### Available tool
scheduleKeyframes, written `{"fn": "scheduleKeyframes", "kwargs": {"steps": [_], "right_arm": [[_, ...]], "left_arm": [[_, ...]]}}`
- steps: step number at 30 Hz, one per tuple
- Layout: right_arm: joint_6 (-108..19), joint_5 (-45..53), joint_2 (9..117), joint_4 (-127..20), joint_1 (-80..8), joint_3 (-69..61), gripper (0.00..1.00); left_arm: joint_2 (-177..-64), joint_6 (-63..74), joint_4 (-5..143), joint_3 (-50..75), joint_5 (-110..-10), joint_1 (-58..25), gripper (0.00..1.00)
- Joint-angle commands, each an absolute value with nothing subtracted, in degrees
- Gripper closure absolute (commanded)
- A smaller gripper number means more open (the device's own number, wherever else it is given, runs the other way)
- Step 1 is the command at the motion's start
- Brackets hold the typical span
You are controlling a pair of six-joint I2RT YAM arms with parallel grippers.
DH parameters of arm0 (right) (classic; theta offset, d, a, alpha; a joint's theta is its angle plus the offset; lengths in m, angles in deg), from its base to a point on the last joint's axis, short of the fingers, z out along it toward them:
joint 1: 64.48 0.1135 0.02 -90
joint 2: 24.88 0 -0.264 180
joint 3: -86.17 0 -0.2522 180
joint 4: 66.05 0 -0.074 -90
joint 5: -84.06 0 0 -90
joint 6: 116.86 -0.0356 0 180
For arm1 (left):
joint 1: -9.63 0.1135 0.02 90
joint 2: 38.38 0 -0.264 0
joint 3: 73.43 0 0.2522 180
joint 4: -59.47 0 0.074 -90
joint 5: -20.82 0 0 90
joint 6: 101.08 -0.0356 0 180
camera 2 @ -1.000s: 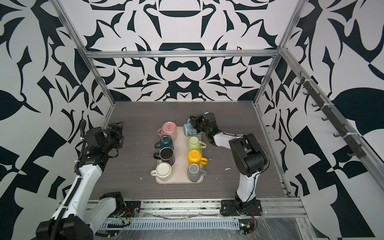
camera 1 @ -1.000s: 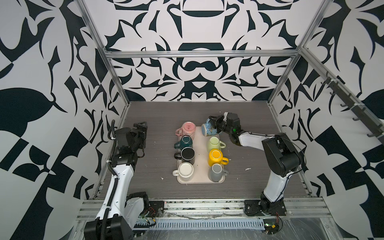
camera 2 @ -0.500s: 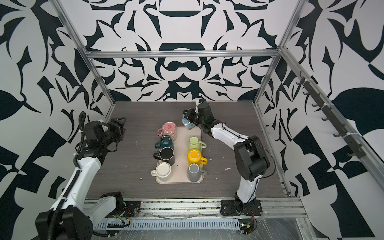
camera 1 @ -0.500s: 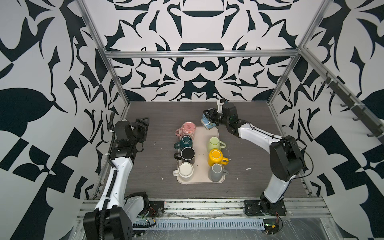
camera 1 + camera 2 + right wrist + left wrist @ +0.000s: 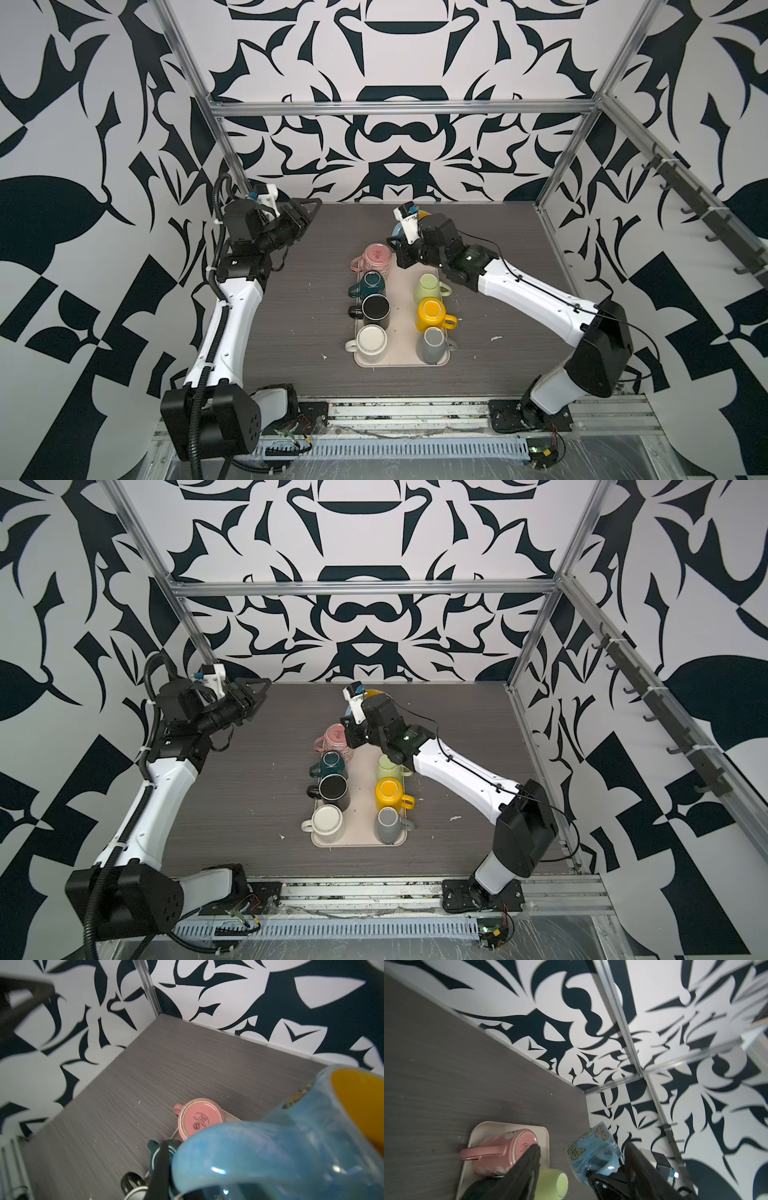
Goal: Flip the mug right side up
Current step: 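Grasp the light-blue mug with the right gripper and lift it off the tray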
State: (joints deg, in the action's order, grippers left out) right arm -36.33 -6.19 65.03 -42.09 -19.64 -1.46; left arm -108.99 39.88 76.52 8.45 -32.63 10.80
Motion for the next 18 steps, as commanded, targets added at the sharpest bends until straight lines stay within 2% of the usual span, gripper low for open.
{"fn": "scheduleKeyframes", "kwargs": {"steps": [1,11,18], "right_arm": [[-18.74,-20.34,59.50,-46.91,-15.66,0.15,1.00],[6.81,-40.72,58.32,-57.37,-5.25,-6.18,1.00],[15.92,-46.99,60.23,-62.18,-3.84,-7.12,1.00]], "left_arm": [[-110.58,31.93,79.96,12.71,-26.72,8.14,0.33],[-113.94,23.02,82.94,17.94,-19.62,3.95,0.35],[-113.85,12.06,90.70,19.96,-19.66,0.06,0.36]]}}
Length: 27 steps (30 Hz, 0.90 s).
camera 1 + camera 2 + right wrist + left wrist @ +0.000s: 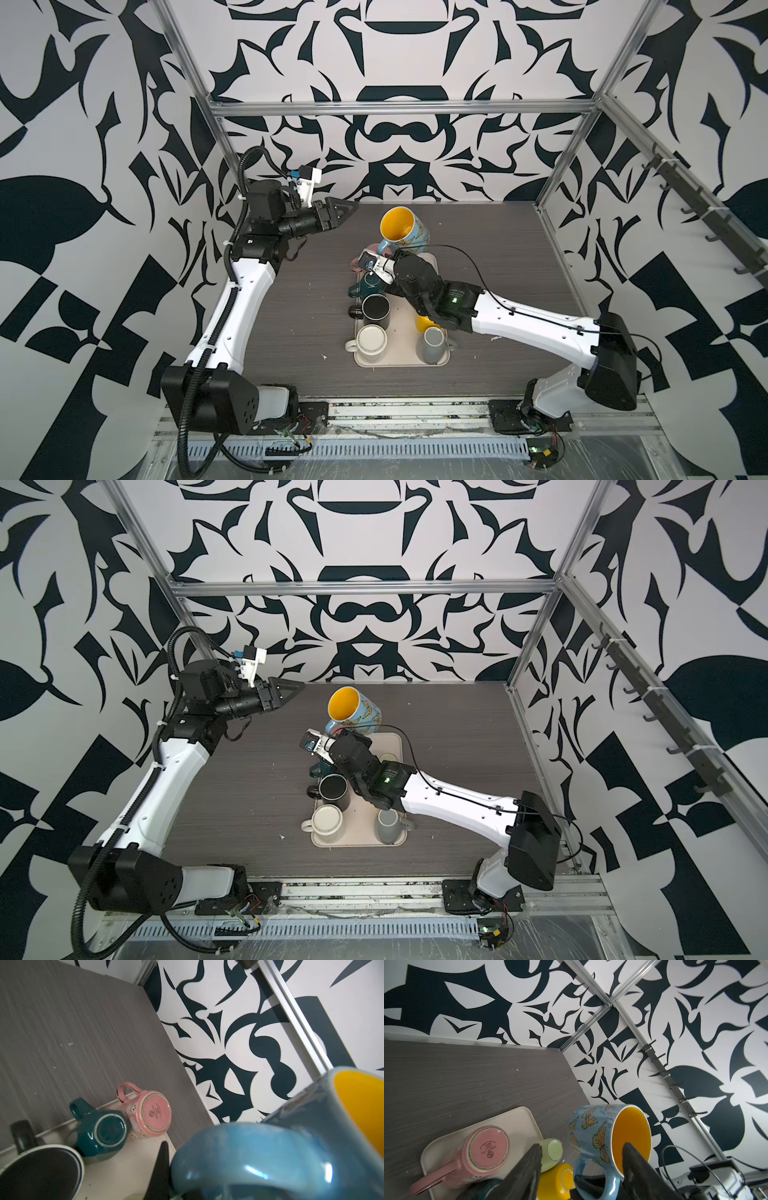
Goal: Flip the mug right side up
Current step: 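Grasp the light-blue mug with the right gripper and lift it off the tray, then rotate the light-blue mug upright and grasp its handle with the left gripper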
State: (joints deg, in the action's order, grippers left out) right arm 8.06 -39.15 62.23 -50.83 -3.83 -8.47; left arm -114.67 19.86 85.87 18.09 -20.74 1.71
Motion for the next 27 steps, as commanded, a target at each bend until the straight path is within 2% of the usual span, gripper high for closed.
{"fn": "scheduleKeyframes", "kwargs": {"steps": [1,7,14,20,27], "right_arm": [[16.86,-47.91,60.63,-62.85,-3.84,-7.05,1.00],[20.03,-50.40,62.38,-63.89,-3.83,-6.02,1.00],[21.03,-50.19,64.38,-63.98,-3.79,-4.27,1.00],[20.87,-49.35,64.86,-64.15,-3.83,-3.08,1.00],[20.69,-48.90,65.53,-64.26,-3.83,-2.23,1.00]], "left_arm": [[-113.51,9.92,92.12,19.96,-20.54,-0.97,0.36],[-111.86,3.32,95.73,18.37,-23.37,-5.26,0.37],[-112.79,-1.92,101.18,18.93,-23.53,-7.96,0.44],[-115.25,-5.96,108.79,21.01,-28.43,-9.35,0.47],[-116.58,-6.55,110.28,20.84,-28.98,-9.94,0.53]]}}
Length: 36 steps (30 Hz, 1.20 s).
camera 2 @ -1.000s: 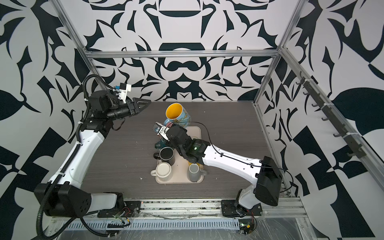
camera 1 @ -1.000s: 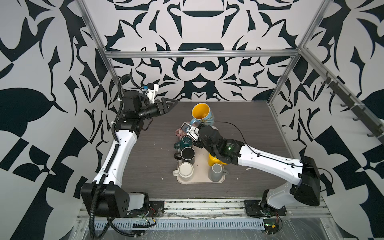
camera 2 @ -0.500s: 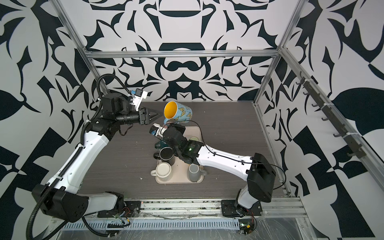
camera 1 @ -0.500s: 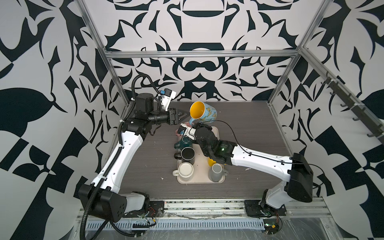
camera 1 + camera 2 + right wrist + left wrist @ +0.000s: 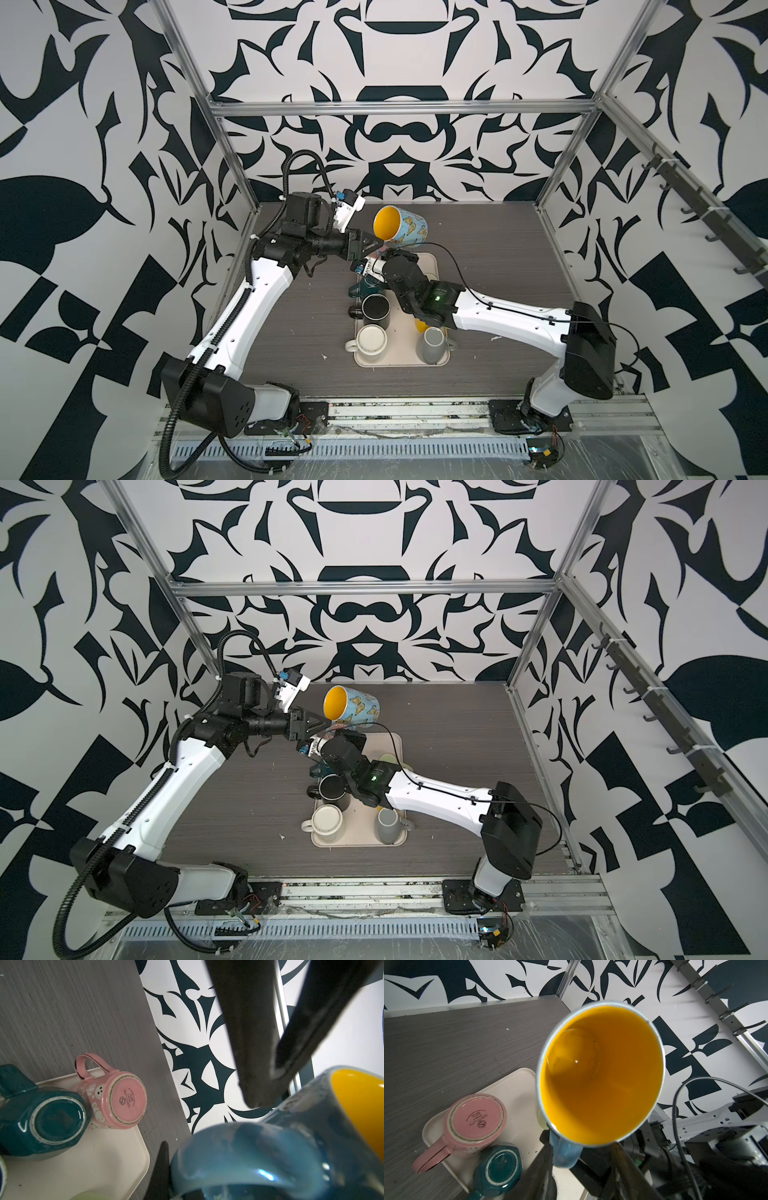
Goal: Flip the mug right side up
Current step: 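Rotate the light-blue mug upright and grasp its handle with the left gripper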
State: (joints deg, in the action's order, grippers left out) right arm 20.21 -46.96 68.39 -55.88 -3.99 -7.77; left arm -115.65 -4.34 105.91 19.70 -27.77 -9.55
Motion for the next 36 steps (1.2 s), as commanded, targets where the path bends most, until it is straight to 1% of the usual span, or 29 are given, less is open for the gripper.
{"fn": "scheduleKeyframes", "kwargs": {"steps": [1,6,9,11,20,26,36], "right_arm": [[20.53,-48.78,65.61,-64.20,-3.81,-2.07,1.00],[20.13,-47.99,66.31,-64.06,-3.84,-0.87,1.00],[19.50,-46.96,66.19,-63.54,-4.01,-0.44,1.00],[19.17,-45.85,65.51,-64.09,-4.01,-1.03,1.00],[18.75,-41.44,62.80,-65.64,-4.51,-2.95,1.00],[18.76,-40.13,61.22,-66.96,-4.62,-4.10,1.00],[18.13,-39.09,59.96,-68.10,-4.62,-5.19,1.00]], "left_arm": [[-116.71,-6.67,110.52,20.88,-28.93,-10.04,0.53],[-117.63,-8.06,112.96,21.58,-29.47,-10.36,0.54],[-117.70,-9.63,114.85,21.98,-30.63,-10.45,0.48],[-117.58,-10.63,115.65,21.89,-30.77,-10.48,0.46],[-118.14,-13.88,119.63,23.51,-29.80,-10.49,0.46],[-120.37,-15.72,125.54,26.96,-29.77,-10.43,0.47],[-121.68,-14.72,126.29,28.20,-29.28,-10.55,0.47]]}}
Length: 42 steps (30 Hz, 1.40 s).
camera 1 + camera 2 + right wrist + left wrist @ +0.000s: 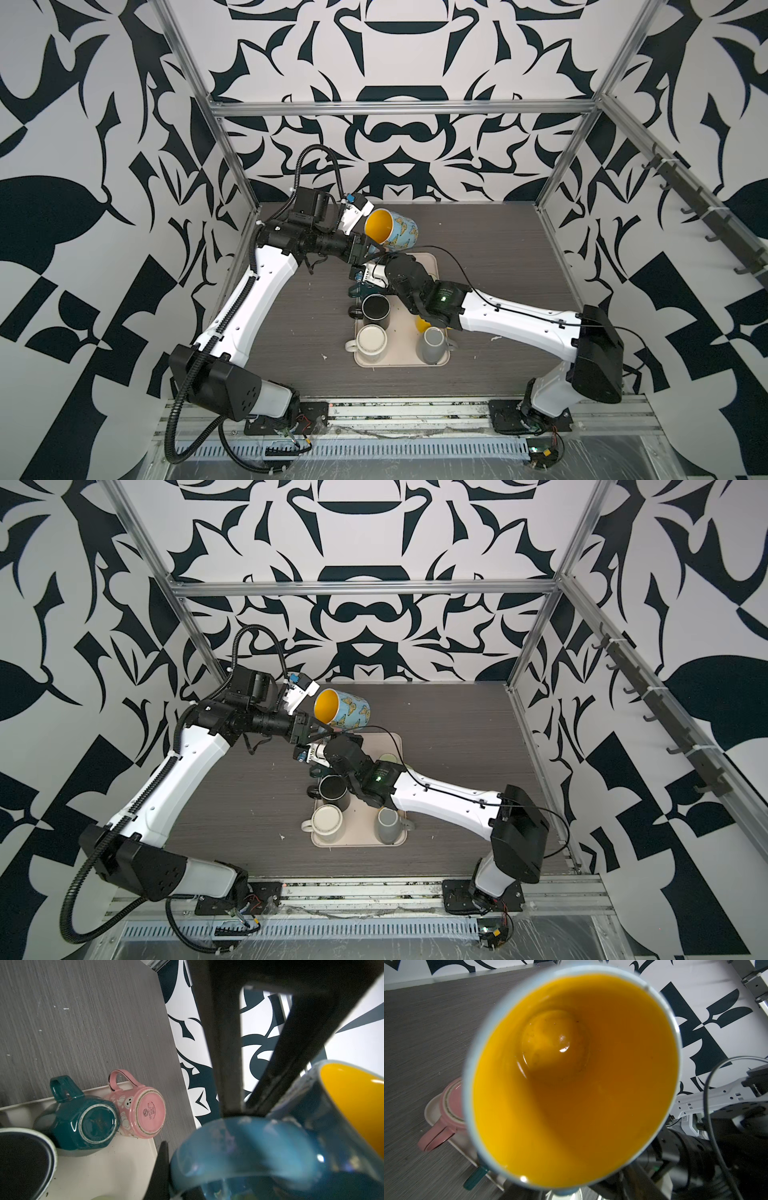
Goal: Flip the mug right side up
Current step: 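Rotate the light-blue mug upright and grasp its handle with the left gripper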
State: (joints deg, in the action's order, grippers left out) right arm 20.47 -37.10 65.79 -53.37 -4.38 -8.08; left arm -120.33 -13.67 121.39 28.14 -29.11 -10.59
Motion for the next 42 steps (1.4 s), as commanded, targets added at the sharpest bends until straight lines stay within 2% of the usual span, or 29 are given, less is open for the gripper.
{"fn": "scheduleKeyframes", "kwargs": {"steps": [1,27,32,35,42], "right_arm": [[18.12,-39.16,60.09,-68.30,-4.62,-5.18,1.00],[17.77,-38.19,61.14,-73.42,-4.63,-5.87,1.00],[17.86,-38.07,61.17,-74.00,-4.62,-6.06,1.00],[17.97,-38.37,61.29,-74.21,-4.69,-6.11,1.00],[17.93,-40.58,60.75,-75.19,-5.35,-7.39,1.00]], "left_arm": [[-121.67,-14.37,126.01,27.90,-28.66,-10.51,0.47],[-125.94,-10.38,123.79,27.21,-25.93,-13.32,0.76],[-127.15,-9.95,123.66,27.69,-25.31,-13.79,0.86],[-127.74,-9.06,122.73,27.88,-25.37,-13.83,1.00],[-128.63,-3.47,116.01,28.38,-28.37,-14.11,1.00]]}}
